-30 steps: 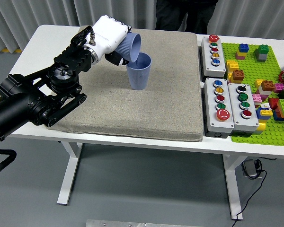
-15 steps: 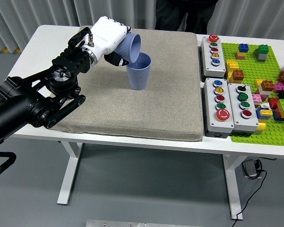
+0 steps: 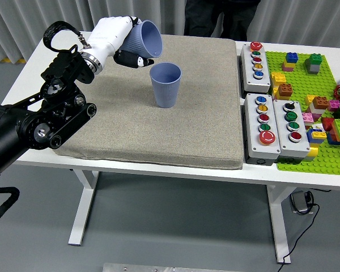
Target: Pick cup pour cup place
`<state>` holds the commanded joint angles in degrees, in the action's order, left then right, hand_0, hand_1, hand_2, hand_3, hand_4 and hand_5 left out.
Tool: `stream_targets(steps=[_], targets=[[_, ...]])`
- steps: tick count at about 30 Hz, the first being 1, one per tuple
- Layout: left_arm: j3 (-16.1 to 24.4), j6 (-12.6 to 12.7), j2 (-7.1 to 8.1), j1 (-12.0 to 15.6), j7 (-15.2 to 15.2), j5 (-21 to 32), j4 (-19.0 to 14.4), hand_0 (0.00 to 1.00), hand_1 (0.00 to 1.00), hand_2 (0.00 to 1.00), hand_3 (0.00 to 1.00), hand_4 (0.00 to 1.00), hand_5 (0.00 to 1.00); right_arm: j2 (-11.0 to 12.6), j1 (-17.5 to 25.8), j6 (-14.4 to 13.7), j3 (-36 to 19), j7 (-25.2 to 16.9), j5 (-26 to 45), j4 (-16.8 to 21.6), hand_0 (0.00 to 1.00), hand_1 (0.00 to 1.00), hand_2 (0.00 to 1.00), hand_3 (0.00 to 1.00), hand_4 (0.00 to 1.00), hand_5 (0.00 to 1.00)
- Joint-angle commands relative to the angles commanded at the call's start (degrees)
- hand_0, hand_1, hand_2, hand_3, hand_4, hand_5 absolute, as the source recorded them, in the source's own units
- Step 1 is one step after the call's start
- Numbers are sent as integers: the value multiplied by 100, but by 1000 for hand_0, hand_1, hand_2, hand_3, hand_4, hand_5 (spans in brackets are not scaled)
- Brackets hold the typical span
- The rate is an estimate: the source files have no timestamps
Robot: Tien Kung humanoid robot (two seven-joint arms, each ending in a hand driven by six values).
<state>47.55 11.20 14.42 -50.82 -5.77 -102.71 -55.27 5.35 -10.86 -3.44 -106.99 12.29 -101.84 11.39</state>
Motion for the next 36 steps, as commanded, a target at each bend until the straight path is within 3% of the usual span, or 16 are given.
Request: stream_targets(steps=[4,8,11,16,20,25,27,31,36], targets=[[438,155,-72,290,196,931,-223,533,512,496,481,896,202,-7,16,1,-11,-5,-6,-1,700,704,654,629,26,304],[899,-26,-171,738,423,1892,-482,536,515,497,482,896,203,-7,12,7,-46,-11,-59,-3,700,704,654,629,25,306],[1107,21,-227,1015,538,2549,-597,536,515,497,482,896,203,-12,18,2,-48,-11,-47,-3,700,704,654,629,25,306],[1233,295,-293,1328,743,2990,-684,540,520,500,484,895,205,-19,19,4,-73,-14,-81,-3,700,704,654,629,26,307],[1287,735,-382,1539,1242,3622,-697,543,521,504,486,898,210,-27,25,0,-65,-13,-63,-3,700,704,654,629,26,309],[1191,1484,-531,1744,1913,4302,-697,543,521,504,486,898,210,-41,42,-6,-47,-10,-26,-2,700,704,654,629,26,309],[1103,1841,-607,1824,2151,4337,-679,547,528,504,485,898,214,-46,50,-5,-46,-10,-32,-2,700,704,654,629,26,310],[940,2296,-741,2006,2434,4073,-600,547,528,504,485,898,214,-53,64,-4,-50,-12,-36,-3,700,704,654,629,26,310],[815,2490,-822,2202,2675,3932,-505,553,550,510,489,893,217,-61,85,-2,-46,-14,-29,-4,701,704,653,629,25,312]])
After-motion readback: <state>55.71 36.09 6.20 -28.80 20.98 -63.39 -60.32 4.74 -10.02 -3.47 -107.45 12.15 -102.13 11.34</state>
